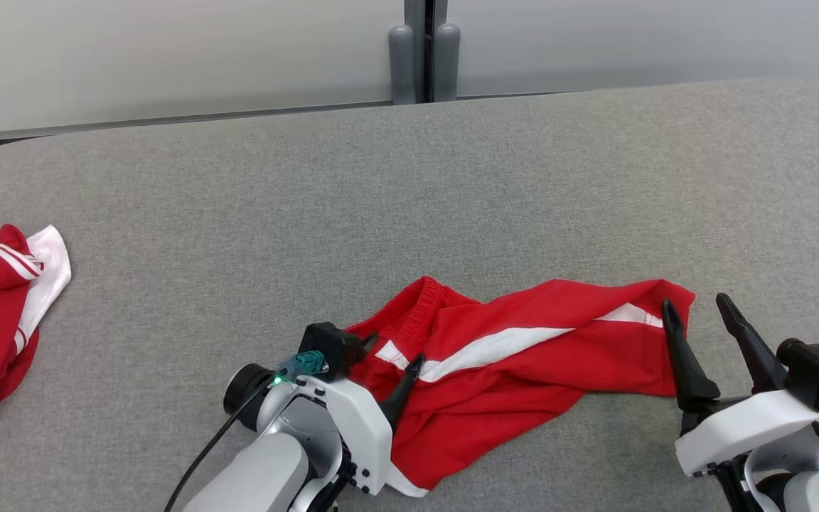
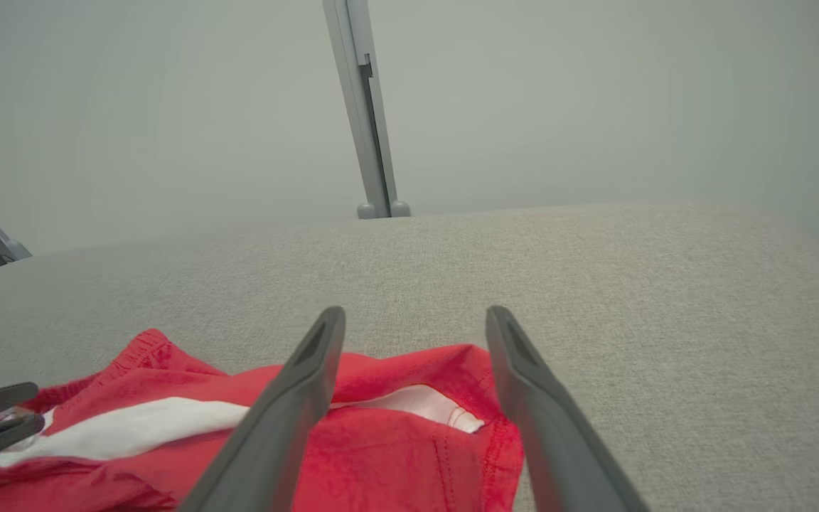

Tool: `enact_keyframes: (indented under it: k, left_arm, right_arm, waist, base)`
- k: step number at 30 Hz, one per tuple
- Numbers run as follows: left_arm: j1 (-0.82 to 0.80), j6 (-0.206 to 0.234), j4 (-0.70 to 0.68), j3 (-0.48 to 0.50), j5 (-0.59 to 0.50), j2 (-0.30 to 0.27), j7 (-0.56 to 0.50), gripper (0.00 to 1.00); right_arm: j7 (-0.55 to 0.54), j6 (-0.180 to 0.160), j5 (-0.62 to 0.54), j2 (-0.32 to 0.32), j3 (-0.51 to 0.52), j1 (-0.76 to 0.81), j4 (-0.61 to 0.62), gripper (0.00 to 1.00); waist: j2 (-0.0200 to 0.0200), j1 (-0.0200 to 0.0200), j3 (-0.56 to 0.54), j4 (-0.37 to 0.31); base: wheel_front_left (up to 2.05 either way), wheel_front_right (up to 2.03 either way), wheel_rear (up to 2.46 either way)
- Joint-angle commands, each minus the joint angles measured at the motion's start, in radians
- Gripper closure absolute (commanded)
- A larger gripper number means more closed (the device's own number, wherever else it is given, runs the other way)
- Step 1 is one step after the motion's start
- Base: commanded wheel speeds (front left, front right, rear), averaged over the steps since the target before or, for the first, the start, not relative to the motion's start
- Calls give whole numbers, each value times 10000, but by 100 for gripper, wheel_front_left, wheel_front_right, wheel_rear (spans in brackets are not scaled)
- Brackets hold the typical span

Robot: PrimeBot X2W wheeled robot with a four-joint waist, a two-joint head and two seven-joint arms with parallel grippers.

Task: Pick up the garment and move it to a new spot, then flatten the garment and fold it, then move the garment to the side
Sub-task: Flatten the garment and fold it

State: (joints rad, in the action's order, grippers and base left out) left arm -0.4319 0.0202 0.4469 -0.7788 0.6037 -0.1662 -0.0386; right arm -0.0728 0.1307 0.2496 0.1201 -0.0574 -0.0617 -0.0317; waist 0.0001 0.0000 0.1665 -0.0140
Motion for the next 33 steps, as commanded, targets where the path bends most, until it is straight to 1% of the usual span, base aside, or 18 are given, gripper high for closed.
enact_keyframes:
  k: [1,2,3,4,5,6,7,11,14,17,18,22,26,28,31,32,33]
  left_arm:
    - [-35,-52,180,-25,59,-17,-101,0]
    - [-7,-95,316,-60,99,2,-170,0]
    - [10,-114,417,-79,136,28,-185,6]
    - [15,-140,517,-91,149,49,-187,20]
    - [20,-174,594,-82,197,76,-153,44]
    - [-8,-163,643,-56,213,95,-83,62]
    - [-32,-133,703,-33,221,113,-29,100]
    - [-187,-86,792,106,216,134,349,100]
    - [-364,81,712,348,178,146,891,100]
    - [-521,330,620,716,191,112,1514,100]
    - [-521,330,620,716,191,112,1514,100]
    - [-564,764,572,1327,347,-79,2178,100]
    - [20,1145,445,1815,608,-316,2475,100]
    - [346,1257,319,1965,717,-412,2545,100]
    - [947,1366,101,1918,845,-408,2540,100]
    - [1123,1406,25,1908,906,-387,2549,68]
    - [1263,1457,-44,1895,929,-366,2572,16]
  right_arm:
    - [55,1,76,45,12,-85,-35,0]
    - [70,1,76,44,14,-95,-52,0]
    - [90,1,63,35,13,-115,-59,0]
    - [106,1,70,21,8,-139,-71,0]
    - [122,1,92,7,14,-152,-85,0]
    - [142,1,90,-2,15,-161,-100,0]
    - [142,1,104,-14,21,-173,-120,0]
    - [202,1,155,-41,-2,-231,-187,0]
    - [242,1,174,-51,-1,-251,-229,0]
    - [262,1,181,-63,23,-292,-265,0]
    - [262,1,181,-63,23,-292,-265,0]
    - [302,1,174,-79,21,-338,-305,0]
    - [344,1,199,-85,86,-343,-332,0]
    - [377,1,222,-85,160,-332,-358,0]
    - [434,1,230,-85,272,-345,-372,0]
    - [439,1,225,-86,296,-358,-380,0]
    - [459,1,223,-88,319,-374,-382,0]
  waist:
    - [-1,0,33,-23]
    - [-1,0,50,-34]
    - [-1,0,73,-45]
    - [-1,0,95,-53]
    - [-1,0,108,-55]
    - [-1,0,119,-55]
    - [-1,0,130,-51]
    - [-1,0,165,-41]
    - [-1,0,189,-34]
    - [-1,0,206,-31]
    - [-1,0,206,-31]
    - [-1,0,218,-76]
    - [-1,0,277,-149]
    - [-1,0,321,-160]
    - [-1,0,402,-149]
    - [-1,0,425,-142]
    - [-1,0,447,-131]
  base:
    - [0,0,0]
    - [0,0,0]
    - [0,0,0]
    - [0,0,0]
    - [0,0,0]
    - [0,0,0]
    - [0,0,0]
    - [0,0,0]
    - [0,0,0]
    - [0,0,0]
    - [0,0,0]
    - [0,0,0]
    - [0,0,0]
    - [0,0,0]
    - [0,0,0]
    - [0,0,0]
    - [0,0,0]
